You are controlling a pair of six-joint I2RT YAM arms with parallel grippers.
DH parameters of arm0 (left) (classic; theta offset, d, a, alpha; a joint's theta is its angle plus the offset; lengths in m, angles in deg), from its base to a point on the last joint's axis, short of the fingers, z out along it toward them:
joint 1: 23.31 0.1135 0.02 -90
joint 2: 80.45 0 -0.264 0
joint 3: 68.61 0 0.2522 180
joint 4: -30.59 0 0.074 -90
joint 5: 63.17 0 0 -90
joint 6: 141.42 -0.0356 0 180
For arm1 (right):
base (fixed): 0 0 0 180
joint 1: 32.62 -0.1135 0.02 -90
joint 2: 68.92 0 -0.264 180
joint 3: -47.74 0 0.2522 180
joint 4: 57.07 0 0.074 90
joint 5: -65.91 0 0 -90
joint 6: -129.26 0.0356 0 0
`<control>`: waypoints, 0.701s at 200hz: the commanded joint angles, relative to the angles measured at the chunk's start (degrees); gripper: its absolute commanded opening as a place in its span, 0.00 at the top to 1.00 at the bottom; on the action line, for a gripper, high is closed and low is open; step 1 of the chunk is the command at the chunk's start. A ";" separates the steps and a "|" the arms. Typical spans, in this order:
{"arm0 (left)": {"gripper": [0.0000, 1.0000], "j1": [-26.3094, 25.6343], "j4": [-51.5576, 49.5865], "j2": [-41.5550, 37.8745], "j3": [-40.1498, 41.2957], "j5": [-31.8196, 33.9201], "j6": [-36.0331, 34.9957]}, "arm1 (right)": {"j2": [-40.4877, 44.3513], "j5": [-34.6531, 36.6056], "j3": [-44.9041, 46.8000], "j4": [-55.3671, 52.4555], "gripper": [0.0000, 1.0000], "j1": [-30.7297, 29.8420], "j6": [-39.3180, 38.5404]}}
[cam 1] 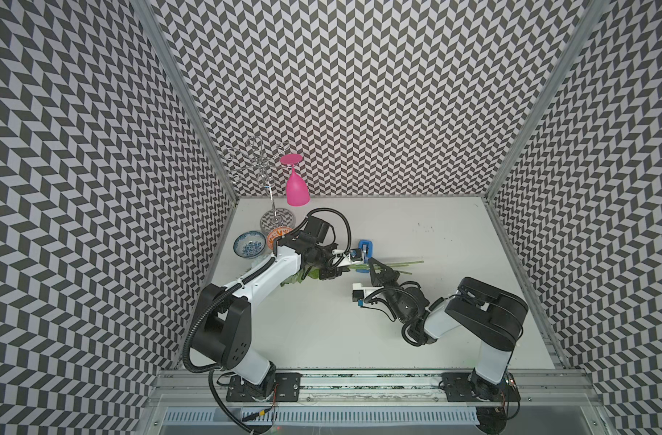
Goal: Wrap bouquets with tape
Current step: Wrap the tape around the bouquet.
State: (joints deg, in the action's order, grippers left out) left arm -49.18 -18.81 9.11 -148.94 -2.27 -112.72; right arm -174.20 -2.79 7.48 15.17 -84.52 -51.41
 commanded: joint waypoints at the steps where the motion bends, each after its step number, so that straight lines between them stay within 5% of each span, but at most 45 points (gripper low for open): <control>1: 1.00 0.73 6.28 -2.05 0.88 3.45 -0.10 | 3.91 -1.87 0.24 3.84 0.90 -1.66 4.65; 25: 1.00 0.73 9.40 -3.18 2.19 5.42 -0.03 | 9.62 0.40 0.53 -10.95 0.58 -3.69 11.14; 48: 1.00 0.73 14.74 -5.20 4.91 7.60 -0.07 | 20.53 0.06 -0.56 -35.24 0.50 -6.44 26.82; 65: 1.00 0.73 19.07 -7.22 7.27 9.84 -0.54 | 31.63 -9.19 -4.16 -59.30 0.42 -6.81 44.10; 84: 1.00 0.55 23.34 -9.06 9.52 11.35 -1.49 | 43.64 -15.09 -7.06 -71.03 0.32 -6.30 59.20; 110: 1.00 -1.34 29.77 -11.13 13.32 15.15 -2.71 | 51.50 -28.13 -15.83 -80.77 0.23 5.61 77.66; 140: 1.00 -4.43 38.91 -12.50 19.37 23.39 -6.15 | 40.98 -40.30 -36.18 -102.94 0.22 19.42 87.22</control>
State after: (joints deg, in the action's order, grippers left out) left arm -51.30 9.27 -1.52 -133.09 13.95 -114.84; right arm -125.48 -29.26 -16.56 -65.55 -72.18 19.47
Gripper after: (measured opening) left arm 0.056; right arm 0.778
